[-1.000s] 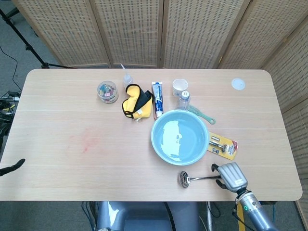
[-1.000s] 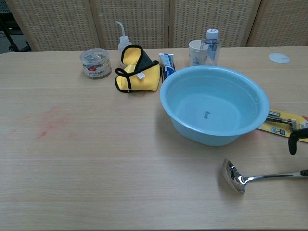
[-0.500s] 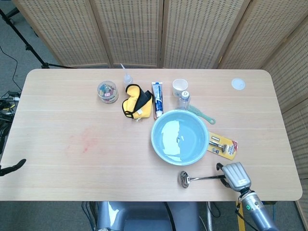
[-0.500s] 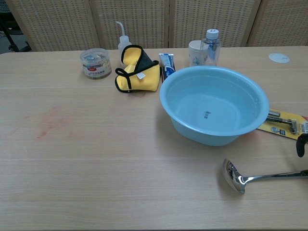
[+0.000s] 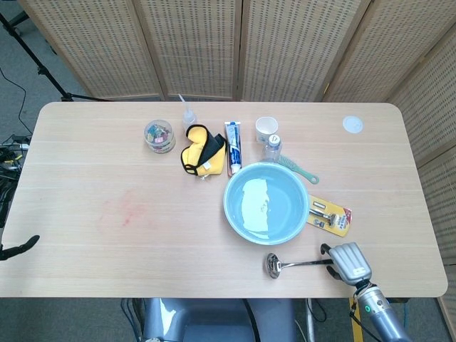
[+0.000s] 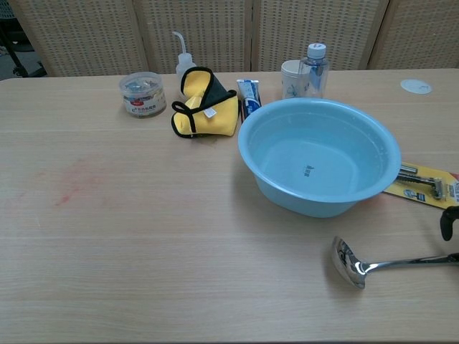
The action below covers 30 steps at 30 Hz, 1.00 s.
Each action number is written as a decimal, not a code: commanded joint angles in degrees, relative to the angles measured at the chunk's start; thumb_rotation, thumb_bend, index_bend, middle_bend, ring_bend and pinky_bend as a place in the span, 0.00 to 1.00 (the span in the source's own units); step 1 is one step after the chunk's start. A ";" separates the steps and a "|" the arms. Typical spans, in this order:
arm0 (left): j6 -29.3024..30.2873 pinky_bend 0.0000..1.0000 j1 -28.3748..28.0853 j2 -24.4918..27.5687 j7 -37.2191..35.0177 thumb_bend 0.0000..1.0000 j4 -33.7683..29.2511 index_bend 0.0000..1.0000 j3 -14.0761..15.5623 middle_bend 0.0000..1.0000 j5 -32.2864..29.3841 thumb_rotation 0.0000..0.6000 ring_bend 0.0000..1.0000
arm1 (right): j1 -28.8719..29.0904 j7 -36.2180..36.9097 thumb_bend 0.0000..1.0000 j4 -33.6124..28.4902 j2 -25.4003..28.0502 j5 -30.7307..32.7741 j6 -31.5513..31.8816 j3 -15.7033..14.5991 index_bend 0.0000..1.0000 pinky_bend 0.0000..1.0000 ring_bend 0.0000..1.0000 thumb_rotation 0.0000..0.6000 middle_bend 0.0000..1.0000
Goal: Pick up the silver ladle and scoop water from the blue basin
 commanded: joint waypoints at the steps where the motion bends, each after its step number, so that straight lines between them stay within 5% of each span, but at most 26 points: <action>1: -0.12 0.06 -0.04 -0.01 -0.06 0.00 0.04 0.00 -0.02 0.00 -0.10 1.00 0.00 | 0.10 0.36 0.34 1.24 -0.73 0.17 -0.34 0.02 0.42 1.00 0.92 1.00 0.99; 17: -1.19 0.06 -0.47 -0.27 0.01 0.00 0.69 0.00 0.15 0.00 -0.30 1.00 0.00 | 0.34 2.21 0.39 4.68 -2.20 1.11 -2.66 -0.51 0.45 1.00 0.92 1.00 0.99; 23: -1.56 0.06 -0.64 -0.42 0.01 0.00 0.96 0.00 0.13 0.00 -0.51 1.00 0.00 | 0.40 2.99 0.46 6.13 -2.86 1.14 -3.07 -0.69 0.58 1.00 0.92 1.00 0.99; 30: -1.60 0.06 -0.67 -0.39 -0.02 0.00 0.94 0.00 0.13 0.00 -0.55 1.00 0.00 | 0.42 4.44 0.69 7.12 -3.36 0.44 -2.15 -0.76 0.71 1.00 0.92 1.00 0.99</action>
